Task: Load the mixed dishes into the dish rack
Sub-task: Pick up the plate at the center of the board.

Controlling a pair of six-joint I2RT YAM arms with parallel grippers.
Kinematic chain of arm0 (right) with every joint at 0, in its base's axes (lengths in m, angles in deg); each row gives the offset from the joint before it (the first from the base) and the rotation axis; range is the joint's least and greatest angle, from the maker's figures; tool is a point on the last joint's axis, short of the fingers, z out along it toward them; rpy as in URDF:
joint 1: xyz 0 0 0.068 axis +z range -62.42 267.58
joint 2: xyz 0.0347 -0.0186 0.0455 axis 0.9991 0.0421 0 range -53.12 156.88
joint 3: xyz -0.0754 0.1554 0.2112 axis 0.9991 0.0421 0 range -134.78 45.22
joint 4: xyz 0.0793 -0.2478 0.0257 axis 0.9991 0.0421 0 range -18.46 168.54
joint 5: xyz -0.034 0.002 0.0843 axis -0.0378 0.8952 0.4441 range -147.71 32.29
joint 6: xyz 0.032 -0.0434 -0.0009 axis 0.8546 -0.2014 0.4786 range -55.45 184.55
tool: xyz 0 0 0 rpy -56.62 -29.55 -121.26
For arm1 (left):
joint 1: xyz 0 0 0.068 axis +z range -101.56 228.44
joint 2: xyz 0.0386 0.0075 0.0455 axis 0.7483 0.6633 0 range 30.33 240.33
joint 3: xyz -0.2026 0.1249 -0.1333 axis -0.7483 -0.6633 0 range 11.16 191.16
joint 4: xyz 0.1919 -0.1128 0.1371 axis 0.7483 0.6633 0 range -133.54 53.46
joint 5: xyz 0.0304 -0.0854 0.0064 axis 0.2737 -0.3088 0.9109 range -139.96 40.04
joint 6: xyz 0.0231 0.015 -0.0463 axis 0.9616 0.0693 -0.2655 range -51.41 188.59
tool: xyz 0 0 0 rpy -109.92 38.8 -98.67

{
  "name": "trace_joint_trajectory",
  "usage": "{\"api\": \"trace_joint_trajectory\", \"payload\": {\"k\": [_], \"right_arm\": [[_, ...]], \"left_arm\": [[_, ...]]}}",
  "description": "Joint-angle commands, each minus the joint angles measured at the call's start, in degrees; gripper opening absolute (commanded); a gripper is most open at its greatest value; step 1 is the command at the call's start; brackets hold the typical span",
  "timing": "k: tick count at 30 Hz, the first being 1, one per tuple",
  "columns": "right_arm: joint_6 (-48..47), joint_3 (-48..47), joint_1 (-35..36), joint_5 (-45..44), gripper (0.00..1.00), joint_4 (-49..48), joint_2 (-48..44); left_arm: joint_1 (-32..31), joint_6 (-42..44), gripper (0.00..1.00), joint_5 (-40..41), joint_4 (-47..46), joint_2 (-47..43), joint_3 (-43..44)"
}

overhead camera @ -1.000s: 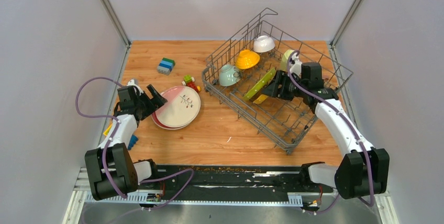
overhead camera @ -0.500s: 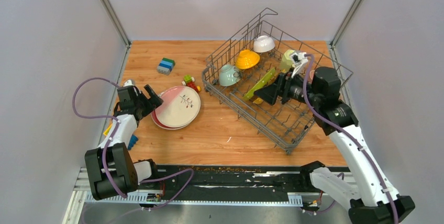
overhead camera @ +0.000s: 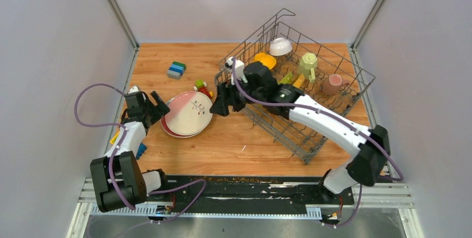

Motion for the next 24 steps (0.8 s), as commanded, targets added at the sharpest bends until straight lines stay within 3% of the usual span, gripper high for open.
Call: {"api": "trace_joint_trajectory", "payload": {"k": [1,5,10,14,24], "right_arm": [[0.5,-7.9,2.1,-8.3,0.70,2.7,6.5],[0.1,-12.8,3.6,-10.5,0.70,5.5,13.2],[4.2,-16.8,6.9,-22.8,0.70,6.8,21.0],[8.2,-19.3,7.6,-27.2,0.71,6.7,26.1],[19.8,-15.6,7.7,-32.9,0.70,0.2,30.8]], "left_arm": [[0.8,-0.2,0.96,-0.5,-2.5,1.2,-0.6],[2.3,-0.8,0.88,-3.7,-3.9,1.4,-1.1],[2.8,-1.3,0.87,-6.8,-4.6,-1.0,-1.1],[2.8,-1.3,0.84,-10.5,-7.5,-3.1,-2.3],[2.8,-0.5,0.85,-16.8,-14.0,2.9,-3.1]]}}
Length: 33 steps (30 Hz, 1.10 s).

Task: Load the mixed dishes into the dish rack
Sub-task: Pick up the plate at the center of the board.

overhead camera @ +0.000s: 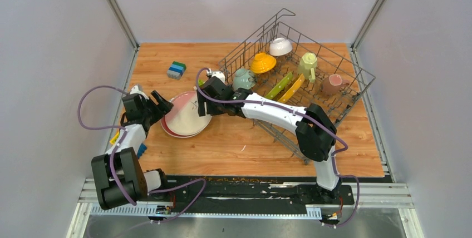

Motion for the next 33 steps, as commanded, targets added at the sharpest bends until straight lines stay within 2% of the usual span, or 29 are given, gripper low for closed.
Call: {"api": "trace_joint_trajectory", "payload": {"k": [1,12,17,22,24,28,33], "right_arm": [[7.4,1.0,-0.2,-5.3,0.70,-5.5,0.8],[15.0,3.7,-0.1,-8.4,0.65,-8.4,4.5],[15.1,4.1,-0.1,-10.2,0.64,-9.9,6.2],[19.3,6.3,0.2,-13.2,0.65,-9.0,5.1],[20.7,8.2,1.4,-17.1,0.65,-9.4,3.0],[15.9,7.3,4.1,-24.2,0.65,-9.7,1.2],[15.0,8.3,5.2,-26.1,0.67,-9.7,-1.2]], "left_arm": [[0.2,0.7,0.85,-3.7,-4.4,4.5,0.5],[0.2,1.4,0.85,-3.5,-4.9,9.1,0.8],[0.2,2.3,0.84,-5.0,-4.2,10.5,1.6],[0.2,3.1,0.82,-6.2,-3.1,12.0,2.4],[0.2,3.5,0.81,-6.0,-2.4,11.9,2.7],[0.2,4.0,0.79,-4.3,-1.0,11.3,3.2],[0.2,4.5,0.75,-3.2,0.3,10.8,3.4]]}}
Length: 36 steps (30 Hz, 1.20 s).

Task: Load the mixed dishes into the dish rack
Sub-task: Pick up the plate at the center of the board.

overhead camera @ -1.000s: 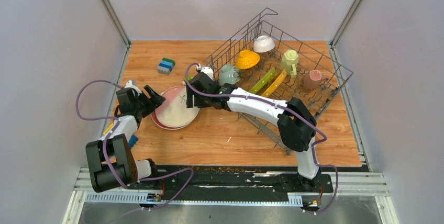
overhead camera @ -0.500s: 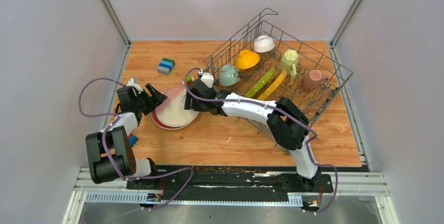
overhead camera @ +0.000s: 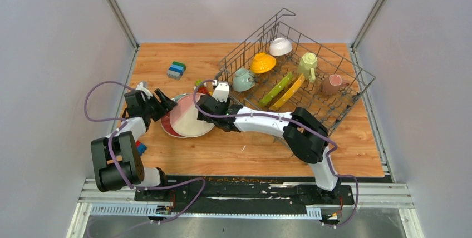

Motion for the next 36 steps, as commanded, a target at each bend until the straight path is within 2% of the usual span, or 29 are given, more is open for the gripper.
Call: {"api": "trace_joint_trajectory", "payload": {"k": [1,8,12,19,30,36], "right_arm": [[-1.4,1.4,0.8,-5.7,0.67,0.9,-5.2],[-2.3,3.9,0.8,-5.3,0.67,0.7,-9.1],[4.0,8.6,0.5,-4.8,0.66,0.8,-10.1],[8.2,8.4,-1.4,3.5,0.66,-1.4,-5.8],[12.6,9.4,-1.9,2.8,0.63,-4.9,-2.2],[12.2,12.2,-1.8,4.0,0.61,-13.0,-1.9]], "left_arm": [[0.4,3.0,0.73,4.8,5.3,0.1,0.7],[0.4,3.5,0.69,4.3,5.6,0.1,0.9],[0.4,3.9,0.64,3.1,5.1,0.1,0.8],[0.3,4.4,0.60,1.2,4.6,0.4,0.6],[0.2,5.0,0.51,-0.1,4.3,1.4,1.0],[-0.3,5.2,0.47,-1.0,4.2,2.7,1.5]]}}
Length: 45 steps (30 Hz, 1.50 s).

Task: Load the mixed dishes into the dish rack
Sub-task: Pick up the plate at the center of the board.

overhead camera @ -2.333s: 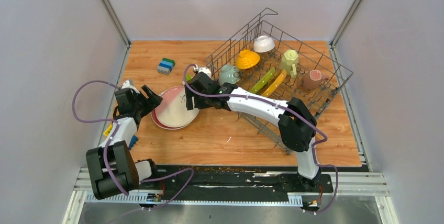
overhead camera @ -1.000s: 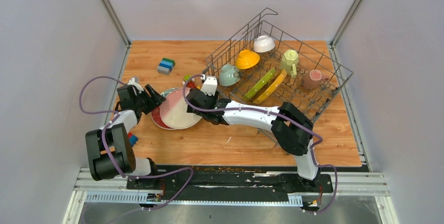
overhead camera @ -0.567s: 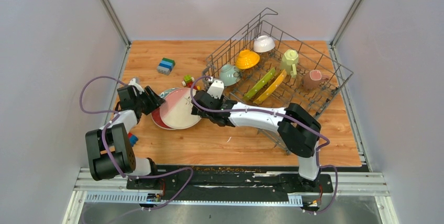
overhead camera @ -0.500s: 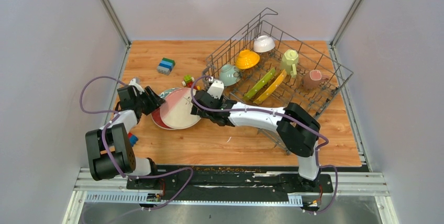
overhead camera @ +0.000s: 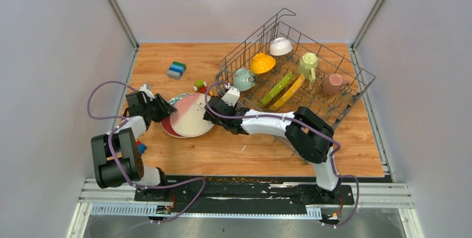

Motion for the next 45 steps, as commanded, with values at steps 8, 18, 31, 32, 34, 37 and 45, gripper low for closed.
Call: {"api": "trace_joint_trajectory", "payload": {"k": [8,18,31,32,34,37,45], "right_arm": [[0.2,7.7,0.0,4.3,0.54,-22.1,0.9],[-6.1,13.7,0.3,11.1,0.45,-38.9,-1.0],[-10.7,12.8,1.3,14.7,0.35,-41.8,-5.2],[-10.2,12.8,1.3,14.5,0.36,-41.8,-5.4],[-9.4,12.7,1.4,14.5,0.39,-42.0,-5.5],[-6.2,12.2,1.4,14.4,0.39,-42.2,-5.3],[-3.5,12.2,1.7,16.1,0.36,-48.3,-4.5]], "left_arm": [[-0.6,2.2,0.39,-0.5,1.2,2.5,1.7],[-1.2,2.9,0.30,-2.4,1.1,4.0,2.3],[-1.6,2.8,0.26,-6.3,-1.3,4.8,1.4],[-1.6,2.7,0.25,-6.7,-1.5,4.9,1.4],[-1.6,2.5,0.25,-6.9,-1.9,5.0,1.0],[-1.6,1.9,0.24,-7.1,-2.5,5.0,0.6],[-1.6,0.5,0.24,-7.9,-3.9,3.7,-1.1]]}}
